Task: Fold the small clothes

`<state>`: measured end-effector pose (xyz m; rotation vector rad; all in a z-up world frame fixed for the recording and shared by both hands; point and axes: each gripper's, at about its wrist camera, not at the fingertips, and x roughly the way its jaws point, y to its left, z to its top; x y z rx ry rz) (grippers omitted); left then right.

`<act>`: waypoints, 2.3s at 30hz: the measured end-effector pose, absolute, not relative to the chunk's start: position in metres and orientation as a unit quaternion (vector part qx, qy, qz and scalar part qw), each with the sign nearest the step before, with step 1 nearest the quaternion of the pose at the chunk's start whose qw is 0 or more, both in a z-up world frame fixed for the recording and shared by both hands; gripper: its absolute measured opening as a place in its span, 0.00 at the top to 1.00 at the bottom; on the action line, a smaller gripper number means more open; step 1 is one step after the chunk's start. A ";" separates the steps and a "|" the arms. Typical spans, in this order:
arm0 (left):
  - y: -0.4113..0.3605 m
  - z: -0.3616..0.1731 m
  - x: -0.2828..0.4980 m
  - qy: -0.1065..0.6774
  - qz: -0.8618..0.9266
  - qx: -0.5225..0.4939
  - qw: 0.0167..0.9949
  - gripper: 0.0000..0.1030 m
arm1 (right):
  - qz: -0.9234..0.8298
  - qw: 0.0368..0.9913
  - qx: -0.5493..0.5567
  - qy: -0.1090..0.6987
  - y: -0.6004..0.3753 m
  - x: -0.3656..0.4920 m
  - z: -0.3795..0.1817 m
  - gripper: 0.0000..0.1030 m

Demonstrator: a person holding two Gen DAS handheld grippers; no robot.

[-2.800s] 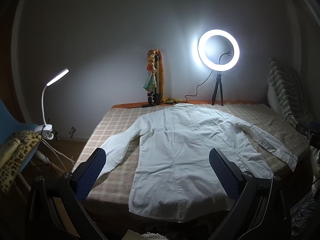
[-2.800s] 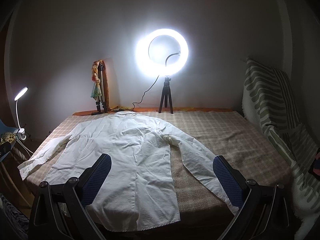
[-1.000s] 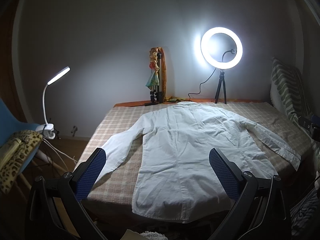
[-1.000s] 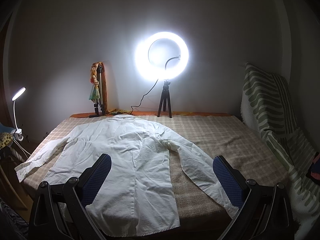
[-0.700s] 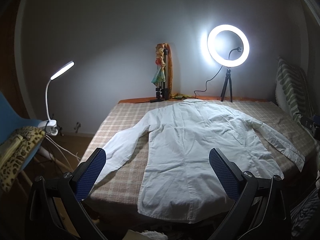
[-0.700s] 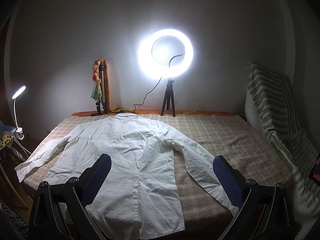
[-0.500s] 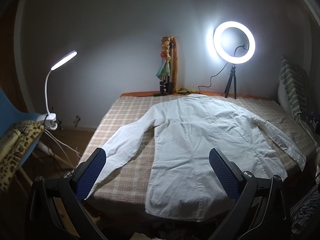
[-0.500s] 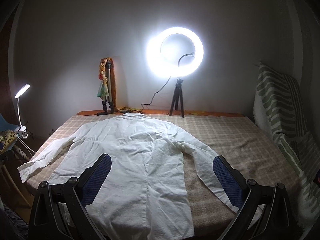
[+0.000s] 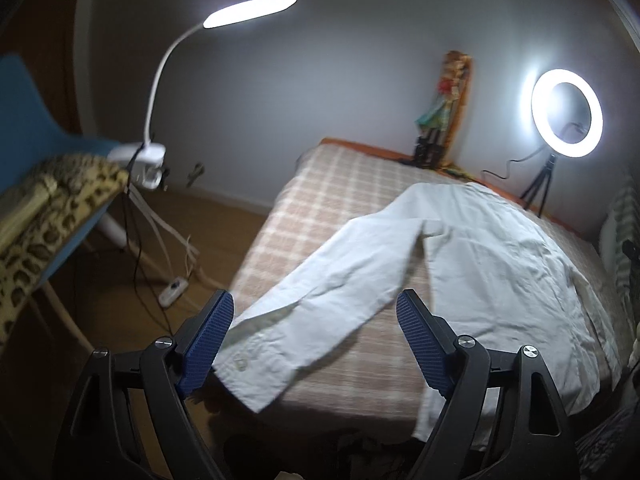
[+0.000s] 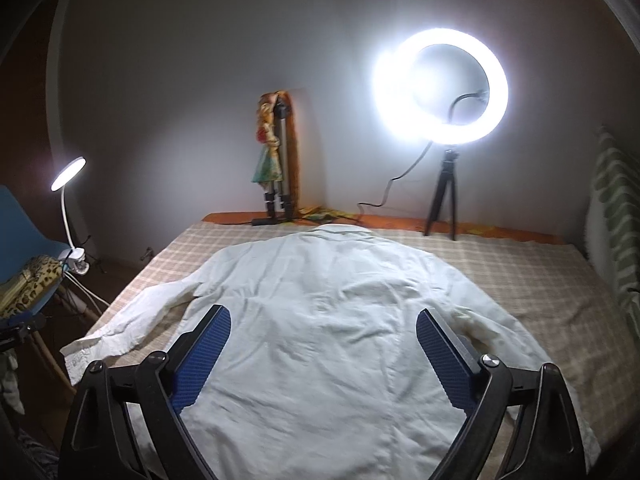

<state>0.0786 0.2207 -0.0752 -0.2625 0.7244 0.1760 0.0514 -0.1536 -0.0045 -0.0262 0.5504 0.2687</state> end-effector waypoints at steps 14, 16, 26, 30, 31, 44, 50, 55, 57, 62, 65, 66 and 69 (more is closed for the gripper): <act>0.311 -0.169 0.086 0.441 0.105 -0.309 0.836 0.33 | 0.203 0.919 -0.017 0.336 -0.090 0.108 -0.041 0.10; 0.314 -0.181 0.088 0.452 0.099 -0.329 0.824 0.40 | 0.208 0.916 -0.012 0.344 -0.088 0.111 -0.042 0.10; 0.320 -0.195 0.095 0.449 0.115 -0.362 0.808 0.76 | 0.216 0.915 -0.024 0.341 -0.089 0.096 -0.037 0.10; 0.316 -0.191 0.098 0.428 0.103 -0.359 0.823 0.94 | 0.209 0.917 -0.028 0.340 -0.092 0.097 -0.040 0.10; 0.311 -0.186 0.098 0.419 0.102 -0.347 0.833 0.96 | 0.207 0.917 -0.029 0.340 -0.092 0.098 -0.041 0.10; 0.155 -0.093 0.088 0.293 -0.085 -0.149 0.940 0.99 | 0.210 0.901 -0.019 0.380 -0.097 0.124 -0.055 0.22; 0.083 -0.093 0.080 0.296 -0.190 -0.060 0.934 0.99 | 0.250 0.872 0.002 0.421 -0.082 0.174 -0.049 0.26; 0.061 -0.107 0.069 0.312 -0.217 -0.014 0.925 0.99 | 0.321 0.818 0.029 0.477 -0.032 0.230 -0.059 0.26; 0.056 -0.111 0.068 0.315 -0.219 -0.003 0.923 0.99 | 0.344 0.792 0.043 0.503 -0.003 0.251 -0.070 0.26; 0.050 -0.117 0.058 0.319 -0.229 0.039 0.919 0.99 | 0.362 0.752 0.065 0.546 0.063 0.287 -0.098 0.26; 0.045 -0.124 0.054 0.323 -0.238 0.062 0.914 0.99 | 0.361 0.748 0.047 0.555 0.093 0.298 -0.109 0.26; 0.044 -0.125 0.053 0.326 -0.241 0.066 0.912 0.99 | 0.354 0.752 0.035 0.555 0.101 0.300 -0.111 0.26; 0.044 -0.133 0.050 0.335 -0.244 0.078 0.907 0.99 | 0.322 0.762 -0.014 0.562 0.115 0.309 -0.124 0.70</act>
